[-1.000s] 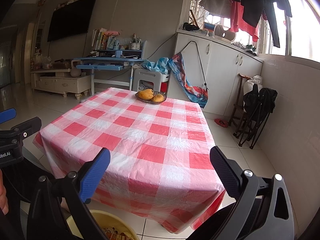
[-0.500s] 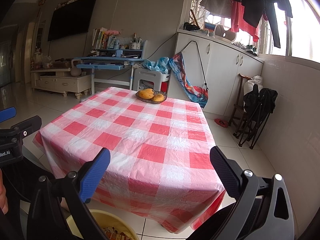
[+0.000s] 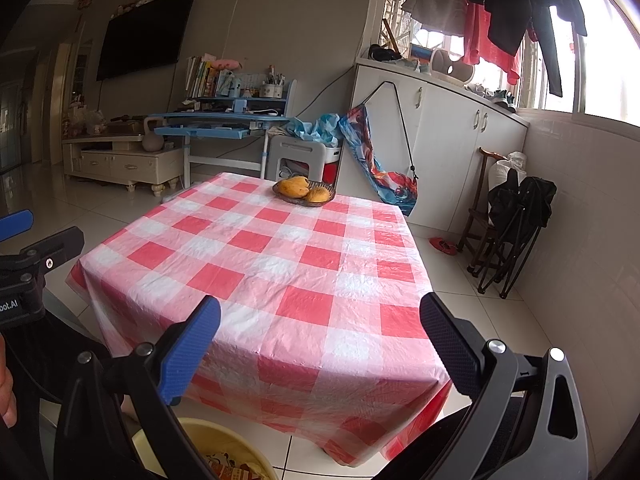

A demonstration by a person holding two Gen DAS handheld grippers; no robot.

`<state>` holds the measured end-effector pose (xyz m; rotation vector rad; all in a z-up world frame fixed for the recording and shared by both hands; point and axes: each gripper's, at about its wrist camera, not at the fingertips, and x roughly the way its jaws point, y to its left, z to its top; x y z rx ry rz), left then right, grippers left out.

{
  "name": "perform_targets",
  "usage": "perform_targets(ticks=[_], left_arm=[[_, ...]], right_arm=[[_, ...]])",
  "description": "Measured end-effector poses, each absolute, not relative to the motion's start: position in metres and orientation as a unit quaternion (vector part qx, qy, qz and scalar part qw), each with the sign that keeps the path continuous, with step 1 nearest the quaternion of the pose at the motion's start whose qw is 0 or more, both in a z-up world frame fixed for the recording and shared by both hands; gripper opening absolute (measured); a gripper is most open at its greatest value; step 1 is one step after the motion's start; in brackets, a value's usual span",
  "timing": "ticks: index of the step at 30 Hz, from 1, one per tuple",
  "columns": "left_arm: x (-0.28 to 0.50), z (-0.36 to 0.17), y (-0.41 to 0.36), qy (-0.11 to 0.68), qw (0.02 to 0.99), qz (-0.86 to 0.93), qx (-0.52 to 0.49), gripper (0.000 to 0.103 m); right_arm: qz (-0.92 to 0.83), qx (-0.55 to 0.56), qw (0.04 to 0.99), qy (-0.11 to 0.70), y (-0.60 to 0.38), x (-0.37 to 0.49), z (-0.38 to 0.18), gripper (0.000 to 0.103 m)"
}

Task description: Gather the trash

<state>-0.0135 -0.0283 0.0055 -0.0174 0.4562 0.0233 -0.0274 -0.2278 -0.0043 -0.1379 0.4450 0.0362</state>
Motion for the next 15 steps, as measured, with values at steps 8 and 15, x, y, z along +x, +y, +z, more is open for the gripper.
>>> perform_targets(ticks=[8,15], left_arm=[[-0.01,0.004,-0.03,0.254,0.966,0.03,0.022,0.096],[0.008,-0.009,-0.019,0.329,0.943,0.044,0.018,0.096]], right_arm=[[0.036,-0.06,0.97,0.231,-0.228,-0.022,-0.002,0.095],[0.064,-0.066,0.956,0.28,-0.222,0.022,-0.002,0.095]])
